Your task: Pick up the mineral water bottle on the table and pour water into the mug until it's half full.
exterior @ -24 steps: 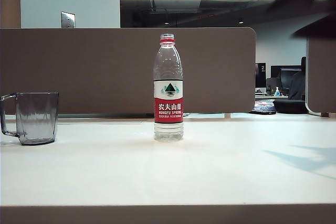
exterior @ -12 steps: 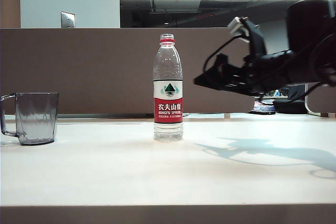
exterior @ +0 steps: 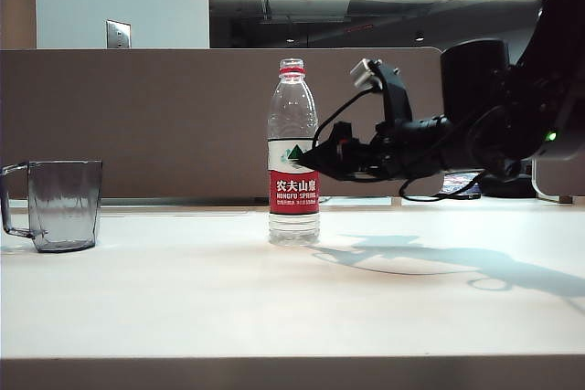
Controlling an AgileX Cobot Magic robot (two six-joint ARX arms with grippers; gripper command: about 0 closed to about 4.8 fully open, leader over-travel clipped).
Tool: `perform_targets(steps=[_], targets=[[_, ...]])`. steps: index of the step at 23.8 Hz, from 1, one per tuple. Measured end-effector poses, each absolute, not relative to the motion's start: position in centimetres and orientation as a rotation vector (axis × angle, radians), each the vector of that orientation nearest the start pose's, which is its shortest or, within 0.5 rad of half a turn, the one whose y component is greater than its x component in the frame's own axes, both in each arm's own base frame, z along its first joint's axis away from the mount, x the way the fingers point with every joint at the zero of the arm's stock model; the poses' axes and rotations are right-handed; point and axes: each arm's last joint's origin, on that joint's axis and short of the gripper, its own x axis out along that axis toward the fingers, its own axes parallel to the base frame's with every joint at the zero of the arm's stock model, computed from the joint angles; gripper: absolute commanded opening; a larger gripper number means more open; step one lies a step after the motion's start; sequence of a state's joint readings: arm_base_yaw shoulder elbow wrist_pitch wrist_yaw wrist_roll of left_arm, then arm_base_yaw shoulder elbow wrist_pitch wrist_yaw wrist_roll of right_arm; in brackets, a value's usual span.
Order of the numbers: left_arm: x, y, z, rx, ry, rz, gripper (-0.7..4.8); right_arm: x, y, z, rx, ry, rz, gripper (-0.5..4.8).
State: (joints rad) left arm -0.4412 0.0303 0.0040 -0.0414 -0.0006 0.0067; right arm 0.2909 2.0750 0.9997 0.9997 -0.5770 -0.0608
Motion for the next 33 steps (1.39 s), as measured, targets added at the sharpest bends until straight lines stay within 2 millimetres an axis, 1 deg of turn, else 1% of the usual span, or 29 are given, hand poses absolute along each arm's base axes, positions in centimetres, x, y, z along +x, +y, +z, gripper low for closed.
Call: perform_targets(steps=[3, 6, 9, 13, 16, 20, 21, 22, 23, 24, 25, 33], targets=[[9.0, -4.2, 15.8, 0.022, 0.065, -0.441, -0.05, 39.2, 13.8, 13.6, -0.044, 0.058, 0.882, 4.79], [9.0, -4.2, 15.8, 0.022, 0.066, -0.441, -0.05, 39.3, 14.6, 13.6, -0.044, 0.052, 0.896, 4.79], [9.0, -4.2, 15.8, 0.022, 0.065, -0.441, -0.05, 39.5, 16.3, 14.0, -0.049, 0.027, 0.907, 4.79], [9.0, -4.2, 15.8, 0.022, 0.066, -0.441, -0.05, 40.1, 17.4, 13.4, -0.05, 0.035, 0.884, 4.79], [9.0, -4.2, 15.8, 0.022, 0.065, -0.441, -0.05, 40.5, 17.6, 13.0, -0.049, 0.05, 0.873, 4.79], [9.0, -4.2, 15.8, 0.022, 0.065, -0.441, -0.05, 40.9, 17.7, 13.2, -0.05, 0.042, 0.847, 4.79], [9.0, -4.2, 15.8, 0.022, 0.065, -0.441, -0.05, 40.9, 17.7, 13.2, -0.05, 0.045, 0.845, 4.74], [9.0, -4.2, 15.8, 0.022, 0.065, -0.441, -0.05, 40.9, 17.7, 13.1, -0.049, 0.049, 0.844, 3.98], [9.0, -4.2, 15.8, 0.022, 0.065, -0.441, -0.05, 40.9, 17.7, 13.1, -0.049, 0.051, 0.846, 3.5], [9.0, -4.2, 15.8, 0.022, 0.065, -0.441, -0.05, 40.9, 17.7, 13.1, -0.046, 0.053, 0.847, 3.15], [9.0, -4.2, 15.8, 0.022, 0.065, -0.441, -0.05, 40.9, 17.7, 13.1, -0.046, 0.052, 0.853, 3.09], [9.0, -4.2, 15.8, 0.022, 0.065, -0.441, -0.05, 40.8, 17.7, 13.2, -0.046, 0.052, 0.856, 3.09]])
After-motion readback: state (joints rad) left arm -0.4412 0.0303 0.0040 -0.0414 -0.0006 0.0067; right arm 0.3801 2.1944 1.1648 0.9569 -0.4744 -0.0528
